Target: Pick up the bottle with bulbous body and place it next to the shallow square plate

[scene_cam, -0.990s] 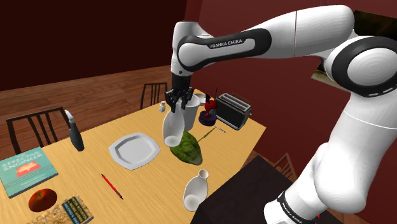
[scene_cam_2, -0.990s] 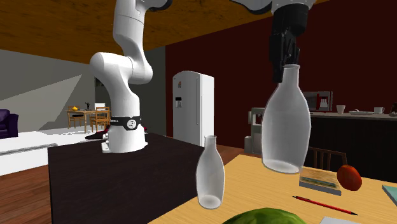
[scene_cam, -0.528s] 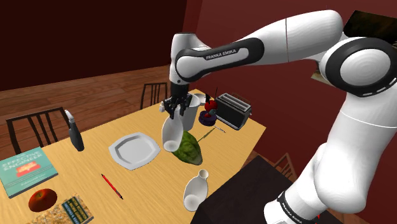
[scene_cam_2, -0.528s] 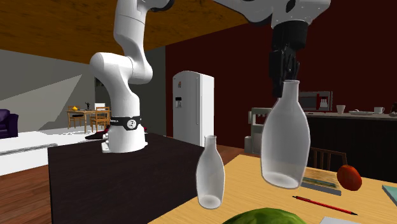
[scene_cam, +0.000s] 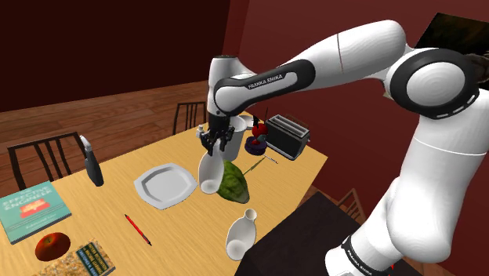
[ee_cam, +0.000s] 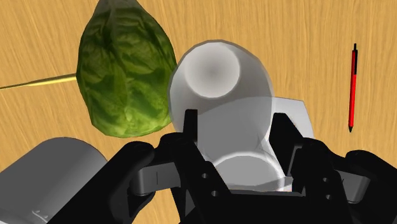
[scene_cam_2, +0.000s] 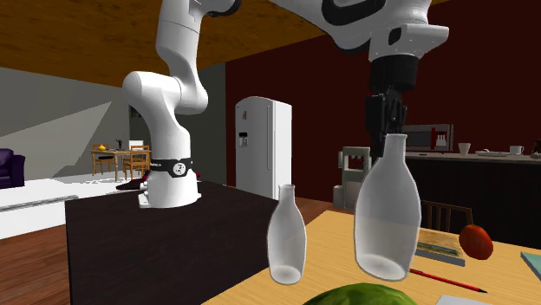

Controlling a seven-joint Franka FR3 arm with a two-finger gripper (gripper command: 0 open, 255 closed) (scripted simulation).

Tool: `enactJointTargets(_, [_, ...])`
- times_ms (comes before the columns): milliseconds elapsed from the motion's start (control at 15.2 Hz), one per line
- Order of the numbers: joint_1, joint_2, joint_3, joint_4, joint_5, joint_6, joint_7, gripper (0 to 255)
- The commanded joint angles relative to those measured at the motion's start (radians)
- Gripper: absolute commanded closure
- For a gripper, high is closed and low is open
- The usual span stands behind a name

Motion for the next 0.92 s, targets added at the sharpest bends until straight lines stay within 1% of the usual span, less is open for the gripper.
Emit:
enactJointTargets(0, [0.000,0.013,-0.001,-0.008,-0.002,0.022,0.001,255])
enactJointTargets(858, [0.005,0.119,-0.008,-0.047,-0.018,0.166,0.012,255])
